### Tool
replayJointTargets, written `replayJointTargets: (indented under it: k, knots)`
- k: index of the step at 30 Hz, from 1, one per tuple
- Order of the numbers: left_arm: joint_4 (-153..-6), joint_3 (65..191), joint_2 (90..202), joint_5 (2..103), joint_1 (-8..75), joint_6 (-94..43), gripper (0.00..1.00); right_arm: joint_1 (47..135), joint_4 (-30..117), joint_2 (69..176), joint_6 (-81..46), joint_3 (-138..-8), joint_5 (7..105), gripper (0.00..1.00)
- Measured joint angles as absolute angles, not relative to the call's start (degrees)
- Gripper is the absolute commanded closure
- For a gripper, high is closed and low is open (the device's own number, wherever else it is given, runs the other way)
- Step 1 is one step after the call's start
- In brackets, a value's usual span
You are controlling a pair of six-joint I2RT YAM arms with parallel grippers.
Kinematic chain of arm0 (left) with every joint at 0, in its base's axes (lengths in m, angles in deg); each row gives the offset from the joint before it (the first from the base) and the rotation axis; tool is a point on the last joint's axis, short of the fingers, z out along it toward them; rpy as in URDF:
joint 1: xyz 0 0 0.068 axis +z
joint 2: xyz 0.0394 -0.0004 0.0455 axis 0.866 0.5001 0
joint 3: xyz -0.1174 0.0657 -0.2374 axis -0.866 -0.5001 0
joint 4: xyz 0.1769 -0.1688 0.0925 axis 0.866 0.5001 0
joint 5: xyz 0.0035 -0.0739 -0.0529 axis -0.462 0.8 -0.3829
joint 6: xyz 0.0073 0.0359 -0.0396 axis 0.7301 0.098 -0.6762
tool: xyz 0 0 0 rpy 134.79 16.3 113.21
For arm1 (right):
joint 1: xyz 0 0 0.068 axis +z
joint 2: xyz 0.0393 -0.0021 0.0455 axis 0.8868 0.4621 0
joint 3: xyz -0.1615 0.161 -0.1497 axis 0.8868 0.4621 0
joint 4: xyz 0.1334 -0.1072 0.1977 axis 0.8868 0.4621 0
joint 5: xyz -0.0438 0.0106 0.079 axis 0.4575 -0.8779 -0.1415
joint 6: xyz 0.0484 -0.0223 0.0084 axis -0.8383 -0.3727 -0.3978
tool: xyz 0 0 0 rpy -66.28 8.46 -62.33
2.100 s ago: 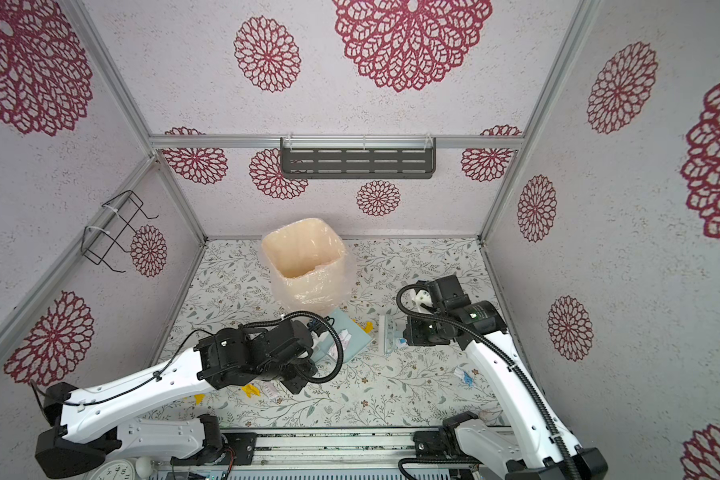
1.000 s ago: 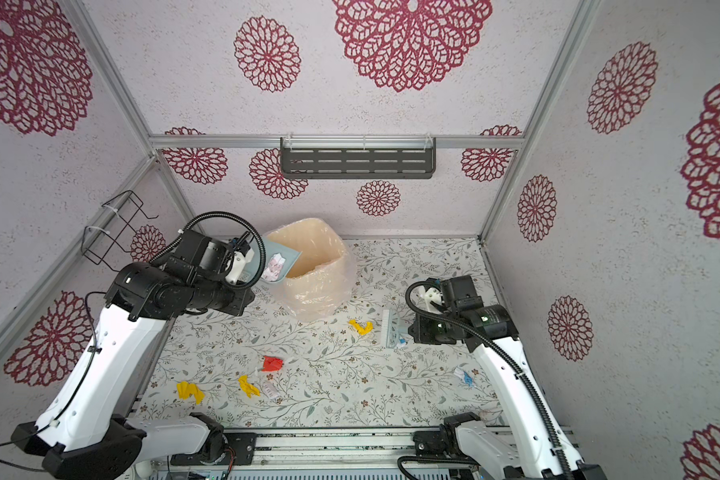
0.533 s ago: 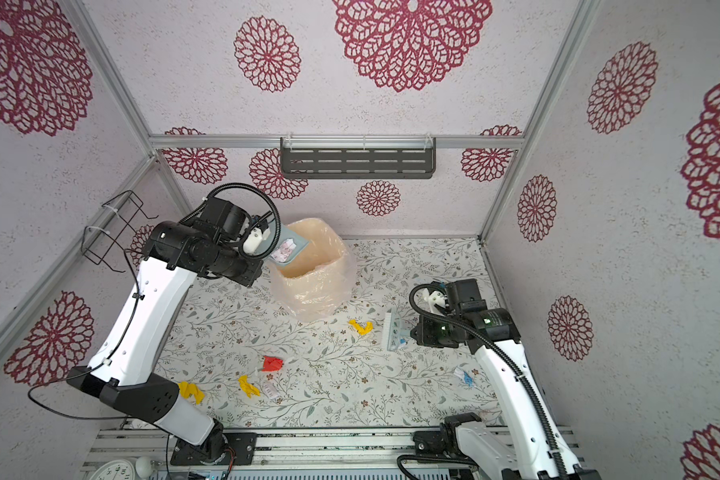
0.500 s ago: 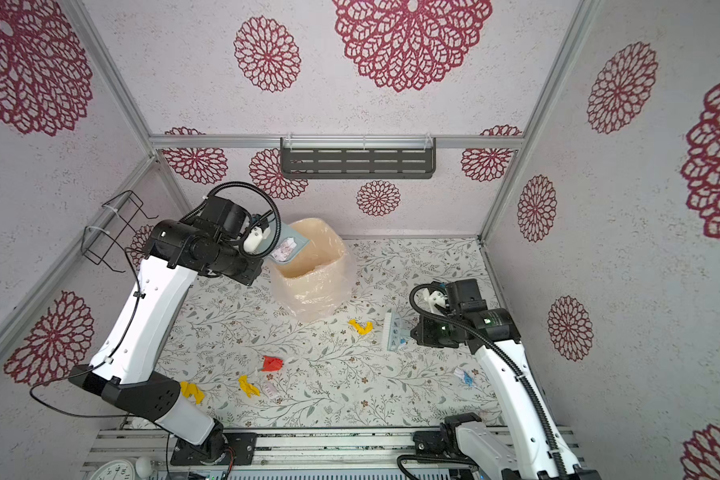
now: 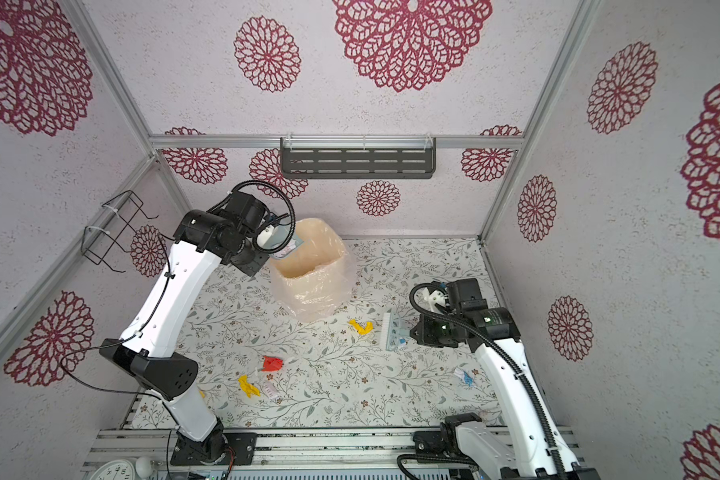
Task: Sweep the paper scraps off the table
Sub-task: 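Tip the dustpan over the cream bin with the left gripper, then lower the dustpan to the table with left gripper while right brush moves toward scraps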
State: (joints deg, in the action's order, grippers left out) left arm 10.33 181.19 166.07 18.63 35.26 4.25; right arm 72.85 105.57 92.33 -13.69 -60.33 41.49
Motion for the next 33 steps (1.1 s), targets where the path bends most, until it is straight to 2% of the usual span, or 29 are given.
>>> replayJointTargets:
  k: [13, 25, 33]
  knots:
    - [-1.7, 168.2, 165.9, -4.4, 25.4, 19.2, 1.0, 72.6, 105.6, 92.4, -13.7, -60.3, 40.5, 1.0]
    - [-6.3, 164.7, 162.9, -10.4, 24.5, 23.7, 1.0, 72.5, 105.6, 92.4, -13.7, -60.3, 40.5, 1.0]
    - [-6.1, 166.6, 161.6, -8.3, 24.5, 21.6, 1.0, 72.5, 106.1, 92.4, -13.5, -60.7, 40.9, 1.0]
